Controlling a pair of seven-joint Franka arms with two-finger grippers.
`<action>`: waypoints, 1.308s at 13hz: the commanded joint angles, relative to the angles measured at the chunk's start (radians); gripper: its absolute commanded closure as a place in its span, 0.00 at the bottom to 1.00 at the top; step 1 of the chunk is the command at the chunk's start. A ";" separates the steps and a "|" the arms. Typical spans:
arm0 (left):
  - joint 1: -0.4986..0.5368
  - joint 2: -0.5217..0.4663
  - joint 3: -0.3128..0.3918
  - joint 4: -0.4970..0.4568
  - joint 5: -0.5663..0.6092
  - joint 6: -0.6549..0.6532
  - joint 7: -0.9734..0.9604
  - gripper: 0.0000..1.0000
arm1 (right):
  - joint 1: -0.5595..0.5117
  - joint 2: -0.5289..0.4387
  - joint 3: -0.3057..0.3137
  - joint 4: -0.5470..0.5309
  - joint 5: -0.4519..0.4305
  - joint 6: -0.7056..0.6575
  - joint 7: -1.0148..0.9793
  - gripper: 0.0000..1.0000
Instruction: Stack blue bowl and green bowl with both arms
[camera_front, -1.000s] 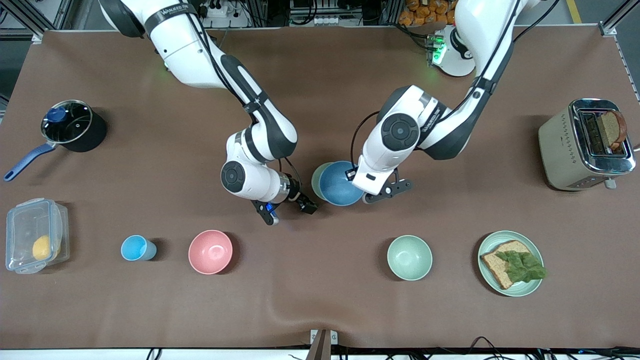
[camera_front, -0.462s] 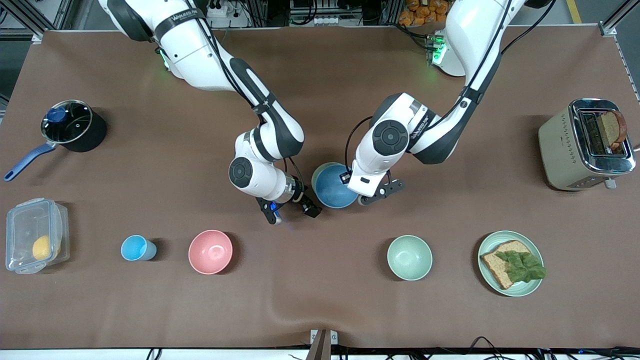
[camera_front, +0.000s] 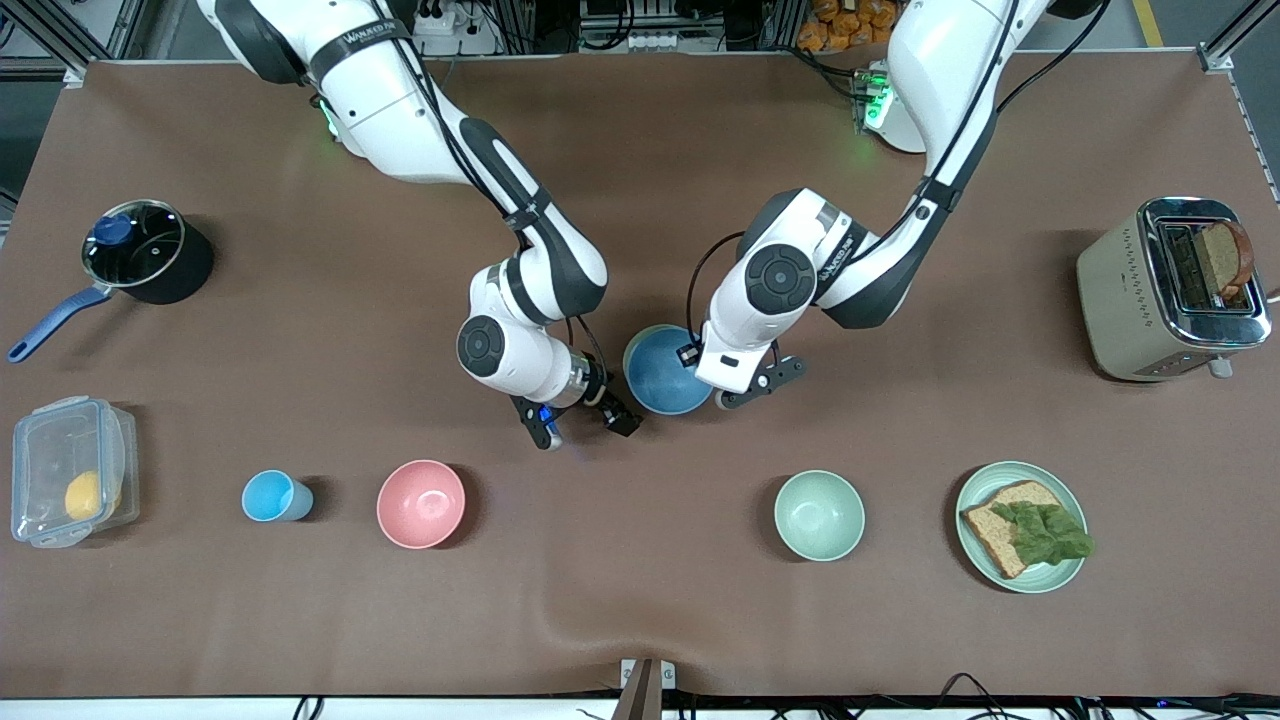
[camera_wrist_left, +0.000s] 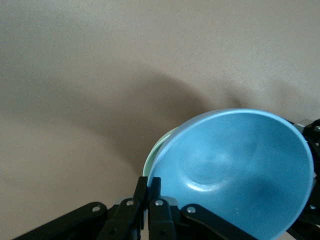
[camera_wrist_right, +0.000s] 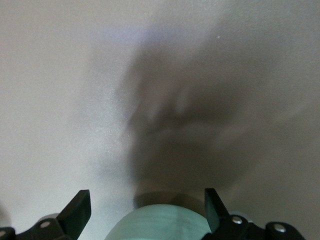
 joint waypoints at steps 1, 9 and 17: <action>-0.007 -0.010 -0.004 -0.048 -0.023 0.047 -0.015 1.00 | -0.026 0.002 -0.001 0.005 0.006 -0.007 -0.021 0.00; -0.035 0.029 -0.004 -0.067 -0.017 0.125 -0.033 1.00 | -0.034 0.008 0.001 0.005 0.023 0.002 0.019 0.00; -0.033 0.025 -0.002 -0.067 -0.016 0.119 -0.035 0.00 | -0.011 0.010 0.002 0.005 0.051 0.006 0.022 0.00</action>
